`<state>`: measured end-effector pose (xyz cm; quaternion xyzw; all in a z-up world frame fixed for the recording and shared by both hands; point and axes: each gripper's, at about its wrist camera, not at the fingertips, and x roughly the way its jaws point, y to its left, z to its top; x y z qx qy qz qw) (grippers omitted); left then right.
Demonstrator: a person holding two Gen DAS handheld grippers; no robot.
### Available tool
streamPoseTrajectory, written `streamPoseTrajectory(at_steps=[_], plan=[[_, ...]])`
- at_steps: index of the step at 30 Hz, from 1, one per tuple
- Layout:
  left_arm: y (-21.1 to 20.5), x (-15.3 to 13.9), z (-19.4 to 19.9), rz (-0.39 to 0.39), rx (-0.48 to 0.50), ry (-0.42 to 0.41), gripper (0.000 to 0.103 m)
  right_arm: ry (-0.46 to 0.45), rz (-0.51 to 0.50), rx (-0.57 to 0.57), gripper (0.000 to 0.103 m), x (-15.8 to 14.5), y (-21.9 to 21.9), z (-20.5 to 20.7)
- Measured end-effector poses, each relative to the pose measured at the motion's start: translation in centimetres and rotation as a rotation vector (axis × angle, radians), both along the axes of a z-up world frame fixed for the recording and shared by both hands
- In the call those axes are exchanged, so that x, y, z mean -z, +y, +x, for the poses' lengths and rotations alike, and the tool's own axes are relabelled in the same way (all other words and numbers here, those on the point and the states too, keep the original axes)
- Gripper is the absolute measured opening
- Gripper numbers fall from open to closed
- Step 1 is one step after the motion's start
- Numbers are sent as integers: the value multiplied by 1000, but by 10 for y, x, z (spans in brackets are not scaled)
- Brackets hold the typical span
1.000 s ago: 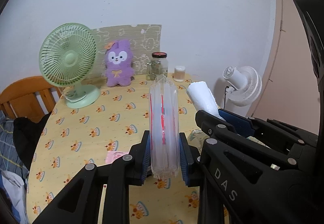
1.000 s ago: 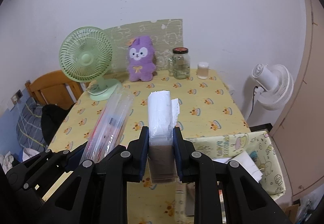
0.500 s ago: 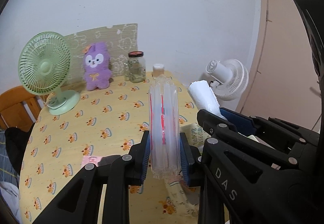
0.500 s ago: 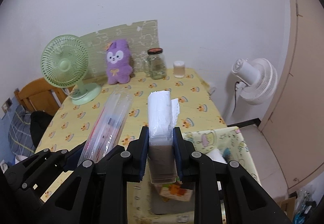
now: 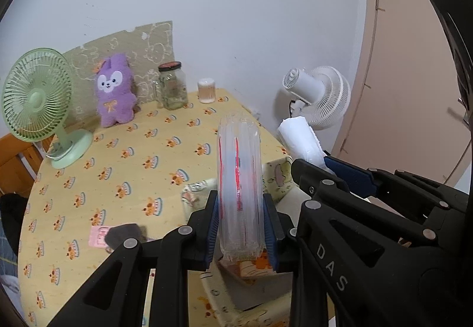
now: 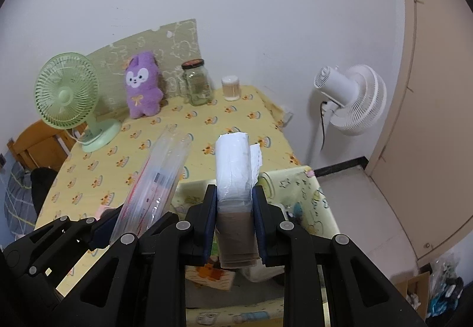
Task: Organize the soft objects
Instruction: 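Carry the straw pack and folded towel over the gift box with both grippers, then open both grippers to drop the straw pack and towel into the gift box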
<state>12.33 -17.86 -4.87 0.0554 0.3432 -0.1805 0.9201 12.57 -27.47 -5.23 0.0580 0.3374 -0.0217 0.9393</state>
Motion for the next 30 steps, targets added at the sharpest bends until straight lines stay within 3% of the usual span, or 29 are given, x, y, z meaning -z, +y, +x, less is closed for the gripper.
streamPoseTrajectory(at_steps=[13,18,23,30], plan=[[-33,23,8,38,49,52,29,56,17,51,25,27,-32,4],[-44,30,11,68,67,60,37,72,27,80,25,37,-43,5],[-48,37,13,106,61,59,53,87,25,96,25,45,-47,9],[-48,43,15,133,45,68,58,104,47,89,25,56,-48,14]])
